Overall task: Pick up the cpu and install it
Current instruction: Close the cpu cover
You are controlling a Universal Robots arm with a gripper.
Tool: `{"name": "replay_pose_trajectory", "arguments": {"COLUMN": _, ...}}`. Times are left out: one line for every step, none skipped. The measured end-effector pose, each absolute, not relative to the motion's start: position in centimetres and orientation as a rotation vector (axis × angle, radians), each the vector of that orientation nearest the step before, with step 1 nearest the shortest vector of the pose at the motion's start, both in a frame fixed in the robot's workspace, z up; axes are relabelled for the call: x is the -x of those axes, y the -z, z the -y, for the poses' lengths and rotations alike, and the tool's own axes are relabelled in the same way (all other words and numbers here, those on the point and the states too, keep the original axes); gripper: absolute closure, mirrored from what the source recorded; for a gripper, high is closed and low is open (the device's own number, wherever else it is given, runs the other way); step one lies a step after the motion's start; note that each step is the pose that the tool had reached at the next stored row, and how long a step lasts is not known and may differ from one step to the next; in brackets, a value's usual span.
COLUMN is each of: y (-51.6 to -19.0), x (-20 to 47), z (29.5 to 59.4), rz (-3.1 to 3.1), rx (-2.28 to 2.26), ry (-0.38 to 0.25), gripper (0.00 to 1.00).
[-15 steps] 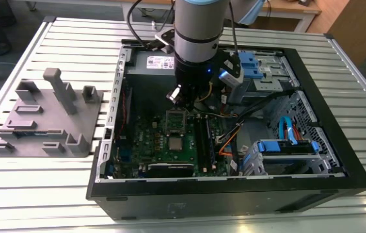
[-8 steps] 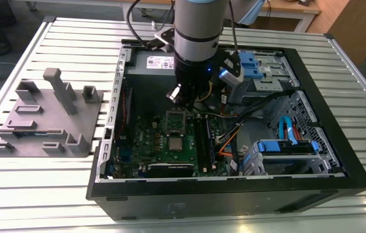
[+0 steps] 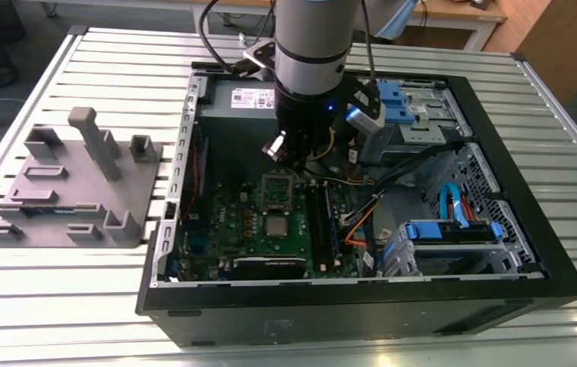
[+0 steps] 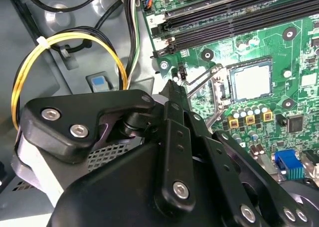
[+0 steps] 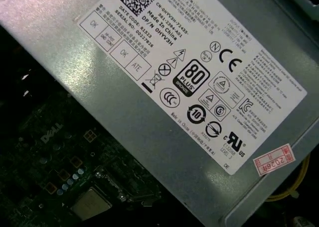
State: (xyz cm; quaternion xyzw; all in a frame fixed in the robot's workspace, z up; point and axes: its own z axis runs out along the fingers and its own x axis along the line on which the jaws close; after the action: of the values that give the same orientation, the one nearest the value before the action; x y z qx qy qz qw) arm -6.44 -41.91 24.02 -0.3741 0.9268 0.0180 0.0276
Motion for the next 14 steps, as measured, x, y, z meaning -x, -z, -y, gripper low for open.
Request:
{"name": "replay_pose_trajectory", "arguments": {"y": -24.06, "x": 6.45, "z": 41.95, "rz": -2.861, "rx": 1.156, "ry": -0.056, "gripper": 0.89}}
{"name": "replay_pose_trajectory", "arguments": {"y": -24.09, "x": 6.45, "z": 41.99, "rz": -2.86, "rx": 1.158, "ry": -0.056, "gripper": 0.89}}
{"name": "replay_pose_trajectory", "arguments": {"y": -24.14, "x": 6.45, "z": 42.03, "rz": -2.86, "rx": 1.159, "ry": -0.056, "gripper": 0.89}}
{"name": "replay_pose_trajectory", "arguments": {"y": -24.19, "x": 6.45, "z": 42.07, "rz": -2.859, "rx": 1.161, "ry": -0.056, "gripper": 0.89}}
{"name": "replay_pose_trajectory", "arguments": {"y": -24.24, "x": 6.46, "z": 42.11, "rz": -2.859, "rx": 1.162, "ry": -0.056, "gripper": 0.89}}
{"name": "replay_pose_trajectory", "arguments": {"y": -24.29, "x": 6.46, "z": 42.15, "rz": -2.858, "rx": 1.164, "ry": -0.057, "gripper": 0.89}}
{"name": "replay_pose_trajectory", "arguments": {"y": -24.34, "x": 6.47, "z": 42.19, "rz": -2.857, "rx": 1.165, "ry": -0.058, "gripper": 0.89}}
{"name": "replay_pose_trajectory", "arguments": {"y": -24.38, "x": 6.48, "z": 42.23, "rz": -2.856, "rx": 1.167, "ry": -0.058, "gripper": 0.89}}
{"name": "replay_pose_trajectory", "arguments": {"y": -24.43, "x": 6.48, "z": 42.28, "rz": -2.855, "rx": 1.169, "ry": -0.059, "gripper": 0.89}}
{"name": "replay_pose_trajectory", "arguments": {"y": -24.47, "x": 6.49, "z": 42.32, "rz": -2.854, "rx": 1.17, "ry": -0.059, "gripper": 0.89}}
{"name": "replay_pose_trajectory", "arguments": {"y": -24.52, "x": 6.49, "z": 42.37, "rz": -2.853, "rx": 1.172, "ry": -0.06, "gripper": 0.89}}
{"name": "replay_pose_trajectory", "arguments": {"y": -24.56, "x": 6.5, "z": 42.42, "rz": -2.852, "rx": 1.174, "ry": -0.06, "gripper": 0.89}}
{"name": "replay_pose_trajectory", "arguments": {"y": -24.59, "x": 6.51, "z": 42.48, "rz": -2.851, "rx": 1.176, "ry": -0.061, "gripper": 0.89}}
{"name": "replay_pose_trajectory", "arguments": {"y": -24.62, "x": 6.53, "z": 42.54, "rz": -2.85, "rx": 1.178, "ry": -0.06, "gripper": 0.89}}
